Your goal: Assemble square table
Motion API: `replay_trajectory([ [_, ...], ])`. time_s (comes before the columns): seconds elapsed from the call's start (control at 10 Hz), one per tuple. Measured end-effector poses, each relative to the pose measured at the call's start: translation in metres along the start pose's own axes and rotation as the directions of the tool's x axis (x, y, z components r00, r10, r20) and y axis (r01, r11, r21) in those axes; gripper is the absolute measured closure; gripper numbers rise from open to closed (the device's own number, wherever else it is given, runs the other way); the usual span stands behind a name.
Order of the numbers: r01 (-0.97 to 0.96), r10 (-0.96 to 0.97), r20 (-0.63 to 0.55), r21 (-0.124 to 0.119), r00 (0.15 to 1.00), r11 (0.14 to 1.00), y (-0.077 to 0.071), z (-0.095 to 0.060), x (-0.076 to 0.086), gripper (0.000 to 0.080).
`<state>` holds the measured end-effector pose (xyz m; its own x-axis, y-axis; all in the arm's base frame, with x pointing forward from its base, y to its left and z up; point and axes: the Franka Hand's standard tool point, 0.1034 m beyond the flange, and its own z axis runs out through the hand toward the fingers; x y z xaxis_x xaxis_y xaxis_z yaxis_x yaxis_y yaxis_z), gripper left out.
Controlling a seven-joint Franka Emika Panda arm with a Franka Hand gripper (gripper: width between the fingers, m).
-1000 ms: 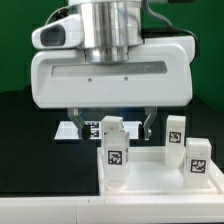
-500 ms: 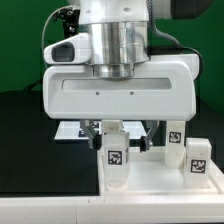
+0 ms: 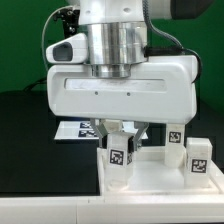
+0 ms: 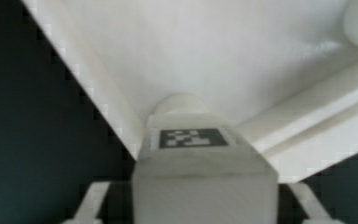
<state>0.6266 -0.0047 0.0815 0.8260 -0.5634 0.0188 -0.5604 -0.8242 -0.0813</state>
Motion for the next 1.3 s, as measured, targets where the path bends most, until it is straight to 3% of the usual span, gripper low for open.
replay_trajectory([
  [0.1,-0.059,0.059,0.0,0.0,0.998,0.998,0.0,0.0,0.0,0.0515],
  [0.3,-0.353,0.353,0.004,0.001,0.936,0.936,-0.004,0.001,0.004,0.0515],
  [0.7,-0.808,0.806,0.055,0.031,0.589,0.589,0.0,0.003,0.009,0.0515],
  [0.8,-0.825,0.823,0.058,0.03,0.566,0.565,0.001,0.003,0.01,0.0515],
  [1.0,-0.784,0.782,0.049,0.03,0.621,0.621,0.0,0.003,0.009,0.0515],
  [1.2,-0.567,0.567,0.015,0.03,0.824,0.823,-0.011,0.003,0.004,0.0217],
  [1.3,-0.4,0.4,0.001,0.032,0.916,0.916,-0.014,0.004,0.001,0.0217],
])
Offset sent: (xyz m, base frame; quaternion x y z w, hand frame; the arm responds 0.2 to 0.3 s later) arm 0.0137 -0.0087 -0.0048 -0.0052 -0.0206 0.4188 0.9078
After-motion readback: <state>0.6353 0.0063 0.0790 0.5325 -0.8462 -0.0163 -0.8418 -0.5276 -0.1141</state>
